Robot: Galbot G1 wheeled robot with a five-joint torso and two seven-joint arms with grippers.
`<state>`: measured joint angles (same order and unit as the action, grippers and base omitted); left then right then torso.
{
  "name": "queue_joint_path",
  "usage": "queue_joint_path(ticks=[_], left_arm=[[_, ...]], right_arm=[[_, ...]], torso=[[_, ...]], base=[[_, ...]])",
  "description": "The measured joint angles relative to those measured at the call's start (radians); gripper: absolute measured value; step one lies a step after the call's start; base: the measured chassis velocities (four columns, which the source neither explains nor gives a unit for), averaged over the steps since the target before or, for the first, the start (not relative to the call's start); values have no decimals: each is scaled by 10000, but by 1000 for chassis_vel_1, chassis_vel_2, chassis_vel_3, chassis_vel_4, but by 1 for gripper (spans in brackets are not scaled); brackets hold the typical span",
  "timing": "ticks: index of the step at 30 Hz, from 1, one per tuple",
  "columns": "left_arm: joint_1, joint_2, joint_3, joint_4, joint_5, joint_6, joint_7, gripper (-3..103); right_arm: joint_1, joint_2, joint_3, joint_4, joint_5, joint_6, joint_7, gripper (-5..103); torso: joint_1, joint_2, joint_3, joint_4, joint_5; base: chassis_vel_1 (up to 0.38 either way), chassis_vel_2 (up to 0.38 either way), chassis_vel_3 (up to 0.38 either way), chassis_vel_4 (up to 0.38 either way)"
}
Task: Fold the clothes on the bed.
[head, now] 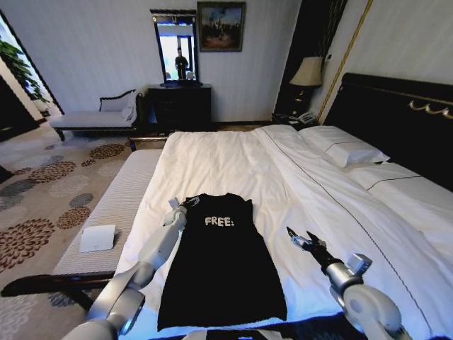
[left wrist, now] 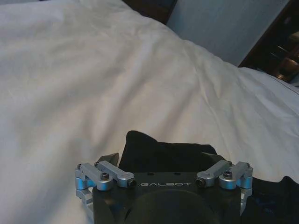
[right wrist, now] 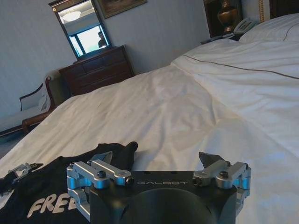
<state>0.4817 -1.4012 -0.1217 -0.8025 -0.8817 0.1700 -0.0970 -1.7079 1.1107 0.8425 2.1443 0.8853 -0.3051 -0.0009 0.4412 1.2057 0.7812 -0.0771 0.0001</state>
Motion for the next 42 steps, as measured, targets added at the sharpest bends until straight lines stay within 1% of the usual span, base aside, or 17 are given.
queue_joint_path(ticks=[7, 8, 9, 11, 13, 14, 15, 17, 21, 23, 26, 28, 31, 32, 36, 39, 42], left_arm=[[-40, -50, -94, 264, 77, -33, -95, 83], [-75, -50, -104, 319, 94, -49, -94, 78], [-124, -57, -115, 404, 124, -78, -81, 67], [-150, -64, -123, 454, 142, -103, -66, 67], [-169, -68, -135, 496, 145, -128, -44, 56], [-179, -68, -136, 515, 148, -139, -26, 56], [-189, -67, -137, 548, 160, -149, -6, 45], [-197, -68, -136, 579, 182, -157, 2, 45], [-213, -91, -118, 648, 233, -254, 4, 24], [-210, -92, -117, 648, 232, -271, 5, 24], [-197, -83, -109, 645, 260, -326, 6, 7], [-197, -70, -103, 643, 295, -368, -3, 3], [-134, -8, -66, 526, 338, -420, -56, 2], [-134, -8, -66, 526, 338, -420, -56, 2], [25, 97, -17, 269, 359, -441, -74, 2], [75, 129, -7, 179, 358, -441, -91, 2], [210, 235, 18, -83, 325, -440, -196, 2]], right_arm=[[47, -26, 59, -104, 78, 24, -17, 100], [76, -38, 53, -105, 95, 24, -17, 100], [98, -52, 45, -105, 111, 24, -13, 100], [103, -63, 44, -105, 125, 24, -11, 100], [98, -79, 51, -103, 151, 24, -9, 100], [91, -93, 64, -103, 165, 23, -7, 100], [86, -104, 81, -102, 184, 23, -6, 100], [82, -112, 95, -103, 199, 22, -4, 100], [87, -120, 103, -127, 218, 20, 3, 100], [96, -132, 103, -151, 219, 21, 4, 100], [196, -214, 53, -260, 269, 12, 8, 100], [290, -265, 32, -317, 455, -38, 30, 100], [1045, -476, -8, -754, 2060, -526, 573, 100], [1045, -476, -8, -754, 2060, -526, 573, 100], [2301, -1069, -366, -1898, 3634, -912, 1056, 100], [2713, -1229, -614, -2217, 3850, -1003, 1103, 100], [4042, -1456, -1418, -3096, 4321, -1270, 1265, 100]], torso=[[-1, 0, 0, 1, -1], [-1, 0, 0, 1, -1], [-1, 0, 0, 0, -1], [-1, 0, 0, 1, -1], [-1, 0, 0, 0, -1], [-1, 0, 0, 0, -1], [-1, 0, -1, 0, -1], [-1, 0, 0, 0, -1], [-1, 0, 0, 0, -2], [-1, 0, 0, 0, -1], [-1, 0, 0, -1, -2], [-1, 1, -1, -2, -1], [-1, 1, 0, -2, -2], [-1, 1, 0, -2, -2], [0, -1, 1, -1, -2], [0, 0, 0, -1, -1], [0, 0, 0, 0, -1]], base=[[0, 0, 0, 0], [0, 0, 0, 0], [0, 0, 0, 0], [0, 0, 0, 0], [0, 0, 0, 0], [0, 0, 0, 0], [0, 0, 0, 0], [0, 0, 0, 0], [0, 0, 0, 0], [0, 0, 0, 0], [0, 0, 0, 0], [0, 0, 0, 0], [0, 0, 0, 0], [0, 0, 0, 0], [0, 0, 0, 0], [0, 0, 0, 0], [0, 0, 0, 0]])
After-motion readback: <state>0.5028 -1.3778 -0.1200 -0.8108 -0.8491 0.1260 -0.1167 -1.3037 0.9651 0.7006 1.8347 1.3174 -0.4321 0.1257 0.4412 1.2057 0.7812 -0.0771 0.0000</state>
